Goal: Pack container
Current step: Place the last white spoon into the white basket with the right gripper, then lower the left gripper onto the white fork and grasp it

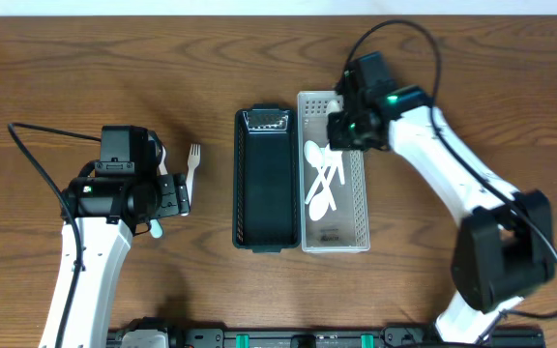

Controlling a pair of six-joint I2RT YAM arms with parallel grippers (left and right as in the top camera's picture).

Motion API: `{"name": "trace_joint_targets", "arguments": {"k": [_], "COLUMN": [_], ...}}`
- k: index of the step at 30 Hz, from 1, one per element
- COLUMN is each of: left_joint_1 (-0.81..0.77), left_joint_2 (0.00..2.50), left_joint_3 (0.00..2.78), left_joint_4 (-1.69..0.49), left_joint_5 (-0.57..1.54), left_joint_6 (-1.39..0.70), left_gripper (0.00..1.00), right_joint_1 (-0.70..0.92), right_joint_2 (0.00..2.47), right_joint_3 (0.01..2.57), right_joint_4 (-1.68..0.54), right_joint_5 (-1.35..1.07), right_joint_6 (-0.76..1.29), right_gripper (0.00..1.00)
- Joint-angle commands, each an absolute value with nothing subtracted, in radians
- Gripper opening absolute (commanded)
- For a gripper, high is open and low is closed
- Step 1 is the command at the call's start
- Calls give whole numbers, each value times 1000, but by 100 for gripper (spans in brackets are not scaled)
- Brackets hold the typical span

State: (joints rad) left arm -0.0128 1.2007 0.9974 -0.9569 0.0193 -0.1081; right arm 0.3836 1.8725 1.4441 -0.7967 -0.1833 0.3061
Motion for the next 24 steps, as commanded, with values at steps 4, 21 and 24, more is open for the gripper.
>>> {"name": "trace_joint_targets", "arguments": {"k": [4,21,24], "left_joint_1": [-7,-26,-26], "left_joint_2": [1202,1290,1381], "left_joint_3": [1003,1338,1354], "left_joint_4": [-956,-977,-922], "left_joint_5": [11,11,12], "left_joint_6": [-110,-56,-53], "left_gripper": [85,80,80], "right_joint_1": [416,164,92], "right_joint_2": [1893,1613,1593], "right_joint_3": [1442,1633,1633], "right_joint_4": [-781,-935,-1004], "right_joint_5": [-176,29,29], "right_joint_6": [229,231,231], "right_gripper": [24,40,40]}}
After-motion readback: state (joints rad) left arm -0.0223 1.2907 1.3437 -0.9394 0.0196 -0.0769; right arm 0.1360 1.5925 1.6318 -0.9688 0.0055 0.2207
